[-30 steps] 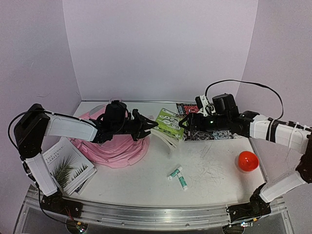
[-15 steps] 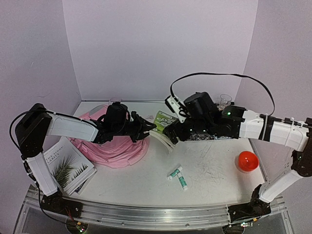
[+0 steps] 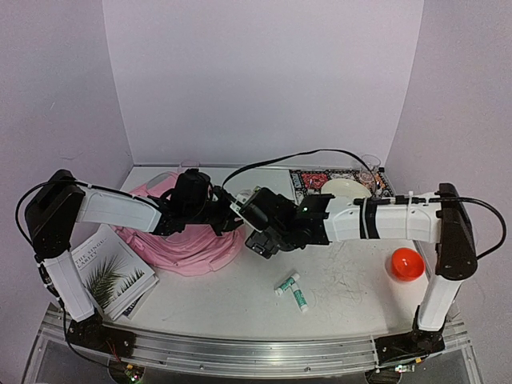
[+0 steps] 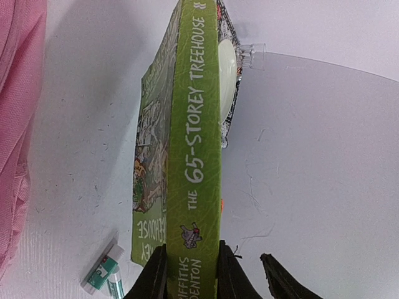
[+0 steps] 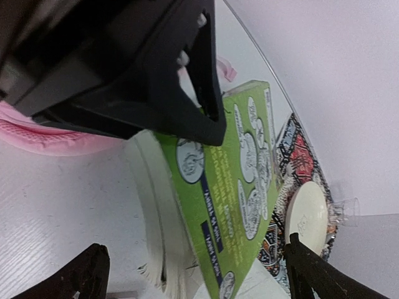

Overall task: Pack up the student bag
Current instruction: Pass from the left arm to the right

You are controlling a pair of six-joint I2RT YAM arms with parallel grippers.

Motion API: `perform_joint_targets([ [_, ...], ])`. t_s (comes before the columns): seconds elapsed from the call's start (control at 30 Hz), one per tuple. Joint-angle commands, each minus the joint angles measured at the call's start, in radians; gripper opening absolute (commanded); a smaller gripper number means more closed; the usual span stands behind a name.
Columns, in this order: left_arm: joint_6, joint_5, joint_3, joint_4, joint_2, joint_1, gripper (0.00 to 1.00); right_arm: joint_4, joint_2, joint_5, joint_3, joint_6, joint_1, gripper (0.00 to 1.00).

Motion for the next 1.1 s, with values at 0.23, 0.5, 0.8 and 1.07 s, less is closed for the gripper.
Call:
perform_joint_targets([
  [0.23,-0.053,-0.011,0.032,0.102,-0.076,-0.005,0.00,0.002,0.118,0.221,0.055,-0.023,-0.003,0.95],
  [0.5,-0.089,0.002,0.031,0.102,-0.092,-0.006,0.00,0.124,0.088,0.181,-0.037,-0.028,-0.003,0.69],
  [0.8,-0.110,0.019,0.017,0.102,-0.118,-0.006,0.00,0.253,0.031,0.140,-0.129,-0.104,-0.004,0.30],
  [1.07,-0.112,0.016,-0.013,0.101,-0.162,-0.006,0.02,0.288,-0.026,0.106,-0.183,-0.077,-0.006,0.00],
])
